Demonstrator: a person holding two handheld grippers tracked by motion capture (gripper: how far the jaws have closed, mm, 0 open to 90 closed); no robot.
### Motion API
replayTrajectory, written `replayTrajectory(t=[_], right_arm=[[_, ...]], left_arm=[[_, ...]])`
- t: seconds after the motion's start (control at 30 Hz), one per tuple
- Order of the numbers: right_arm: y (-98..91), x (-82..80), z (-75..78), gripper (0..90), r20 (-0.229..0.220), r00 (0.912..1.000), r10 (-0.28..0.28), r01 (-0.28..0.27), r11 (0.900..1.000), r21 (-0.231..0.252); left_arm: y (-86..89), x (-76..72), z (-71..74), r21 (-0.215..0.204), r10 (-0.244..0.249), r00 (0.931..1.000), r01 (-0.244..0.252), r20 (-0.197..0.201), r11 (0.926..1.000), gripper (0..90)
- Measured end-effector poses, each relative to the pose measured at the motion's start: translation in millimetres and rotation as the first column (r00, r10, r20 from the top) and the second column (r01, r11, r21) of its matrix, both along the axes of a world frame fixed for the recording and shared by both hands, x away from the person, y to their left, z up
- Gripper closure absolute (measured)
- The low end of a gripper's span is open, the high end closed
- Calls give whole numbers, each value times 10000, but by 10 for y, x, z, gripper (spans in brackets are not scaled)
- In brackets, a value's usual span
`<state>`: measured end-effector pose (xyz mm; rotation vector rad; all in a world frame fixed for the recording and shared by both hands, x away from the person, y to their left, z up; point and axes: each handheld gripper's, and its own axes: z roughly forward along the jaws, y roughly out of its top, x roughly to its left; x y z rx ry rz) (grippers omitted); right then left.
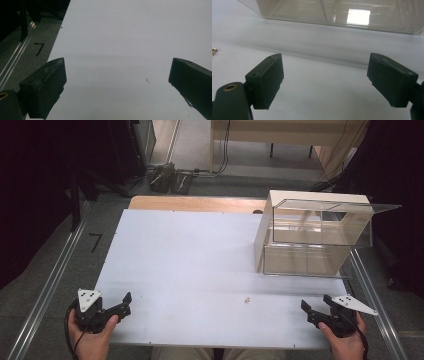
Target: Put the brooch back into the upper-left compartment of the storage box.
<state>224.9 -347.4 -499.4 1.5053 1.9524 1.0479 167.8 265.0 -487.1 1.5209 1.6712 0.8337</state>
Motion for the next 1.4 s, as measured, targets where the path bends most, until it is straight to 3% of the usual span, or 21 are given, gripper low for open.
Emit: replayTrajectory(t=[0.5,1.4], right_arm=[[150,8,11,129,149,9985,536,-536,9986,-39],[379,72,1,132,142,9940,1081,-1079,9941,-87]], left_arm=[[124,41,-54,-87,409,9992,-409,22,9991,21],[82,72,-80,124,357,9994,-356,-40,9993,21]])
